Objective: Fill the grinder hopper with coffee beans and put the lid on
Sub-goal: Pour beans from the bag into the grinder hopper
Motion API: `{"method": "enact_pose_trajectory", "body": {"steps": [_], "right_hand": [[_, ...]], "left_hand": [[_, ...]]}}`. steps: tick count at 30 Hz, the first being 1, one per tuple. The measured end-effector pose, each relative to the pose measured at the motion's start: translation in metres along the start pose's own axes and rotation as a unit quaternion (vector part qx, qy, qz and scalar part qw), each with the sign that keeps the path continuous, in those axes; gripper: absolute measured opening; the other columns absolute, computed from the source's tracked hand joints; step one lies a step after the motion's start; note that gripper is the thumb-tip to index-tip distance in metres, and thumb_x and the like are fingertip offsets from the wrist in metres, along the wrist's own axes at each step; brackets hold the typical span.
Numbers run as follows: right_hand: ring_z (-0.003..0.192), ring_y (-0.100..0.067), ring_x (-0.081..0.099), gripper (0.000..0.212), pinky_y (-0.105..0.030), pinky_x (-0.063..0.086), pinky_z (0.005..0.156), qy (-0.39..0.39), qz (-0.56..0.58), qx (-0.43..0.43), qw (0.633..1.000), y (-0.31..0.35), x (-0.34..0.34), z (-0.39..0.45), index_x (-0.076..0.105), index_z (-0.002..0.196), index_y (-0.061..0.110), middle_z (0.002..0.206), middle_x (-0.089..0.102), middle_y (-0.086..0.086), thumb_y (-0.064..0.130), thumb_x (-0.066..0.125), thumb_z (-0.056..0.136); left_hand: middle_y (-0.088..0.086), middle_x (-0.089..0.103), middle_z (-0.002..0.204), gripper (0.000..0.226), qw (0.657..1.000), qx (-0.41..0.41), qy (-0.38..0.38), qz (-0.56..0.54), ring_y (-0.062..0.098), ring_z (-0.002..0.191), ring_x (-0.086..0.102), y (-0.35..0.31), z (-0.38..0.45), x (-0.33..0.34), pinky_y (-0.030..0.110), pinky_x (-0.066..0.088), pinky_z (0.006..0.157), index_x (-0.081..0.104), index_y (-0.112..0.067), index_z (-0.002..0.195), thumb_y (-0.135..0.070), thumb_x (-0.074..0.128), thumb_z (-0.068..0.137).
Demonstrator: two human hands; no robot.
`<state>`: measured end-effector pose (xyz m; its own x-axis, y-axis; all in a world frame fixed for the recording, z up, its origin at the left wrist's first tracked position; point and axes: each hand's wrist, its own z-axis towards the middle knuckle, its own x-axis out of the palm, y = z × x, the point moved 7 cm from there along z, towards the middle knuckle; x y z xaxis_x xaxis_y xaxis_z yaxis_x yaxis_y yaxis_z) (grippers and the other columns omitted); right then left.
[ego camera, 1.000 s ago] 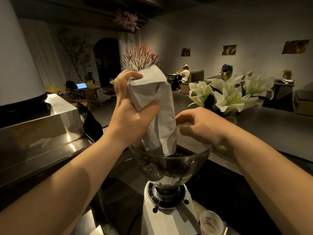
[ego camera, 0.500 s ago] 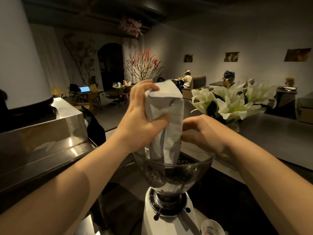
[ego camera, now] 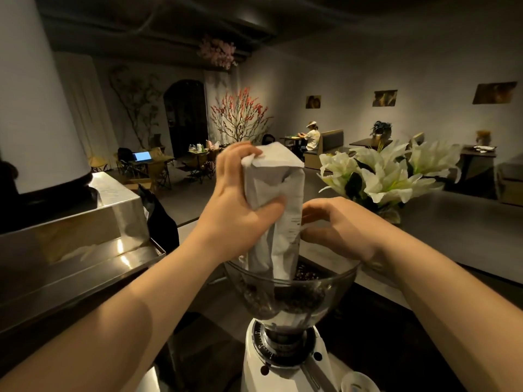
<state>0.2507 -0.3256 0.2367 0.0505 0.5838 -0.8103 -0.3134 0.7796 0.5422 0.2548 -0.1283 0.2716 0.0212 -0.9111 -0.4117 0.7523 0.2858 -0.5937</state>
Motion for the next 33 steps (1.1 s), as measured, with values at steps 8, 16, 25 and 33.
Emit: {"method": "enact_pose_trajectory", "body": {"steps": [8,16,25,33], "right_hand": [[0.115,0.001,0.070,0.040,-0.037,0.059,0.105,-0.006,-0.015,-0.005,1.000,0.0024,-0.0010,-0.0019,0.072,0.134,0.036,0.126,0.076,0.021,0.051,0.074,0.097],[0.116,0.003,0.068,0.038,-0.037,0.057,0.108,-0.001,-0.015,-0.001,1.000,0.0036,-0.0010,-0.0023,0.071,0.134,0.038,0.126,0.075,0.022,0.051,0.074,0.098],[0.119,-0.001,0.068,0.042,-0.038,0.058,0.107,-0.003,-0.013,0.006,1.000,0.0027,-0.0018,-0.0021,0.069,0.137,0.037,0.130,0.074,0.020,0.056,0.071,0.099],[0.119,-0.002,0.069,0.047,-0.040,0.058,0.106,-0.003,-0.016,0.003,1.000,0.0033,-0.0025,-0.0039,0.070,0.136,0.039,0.130,0.075,0.021,0.061,0.069,0.095]], "left_hand": [[-0.002,0.036,0.150,0.070,0.999,-0.023,0.033,0.003,0.022,0.139,0.049,-0.0003,0.0006,0.0039,0.052,0.051,0.111,0.031,-0.052,0.132,-0.045,0.070,0.074],[-0.003,0.034,0.151,0.075,1.000,-0.010,-0.012,-0.005,0.026,0.142,0.047,0.0059,0.0020,-0.0033,0.053,0.050,0.112,0.034,-0.050,0.139,-0.040,0.074,0.076],[-0.007,0.037,0.152,0.076,1.000,-0.017,0.018,-0.005,0.021,0.141,0.048,0.0036,0.0011,0.0019,0.051,0.051,0.111,0.036,-0.049,0.139,-0.042,0.075,0.074],[-0.010,0.039,0.149,0.074,0.999,-0.031,0.029,0.012,0.015,0.137,0.051,0.0002,0.0000,0.0030,0.049,0.053,0.110,0.035,-0.055,0.136,-0.042,0.076,0.074]]}}
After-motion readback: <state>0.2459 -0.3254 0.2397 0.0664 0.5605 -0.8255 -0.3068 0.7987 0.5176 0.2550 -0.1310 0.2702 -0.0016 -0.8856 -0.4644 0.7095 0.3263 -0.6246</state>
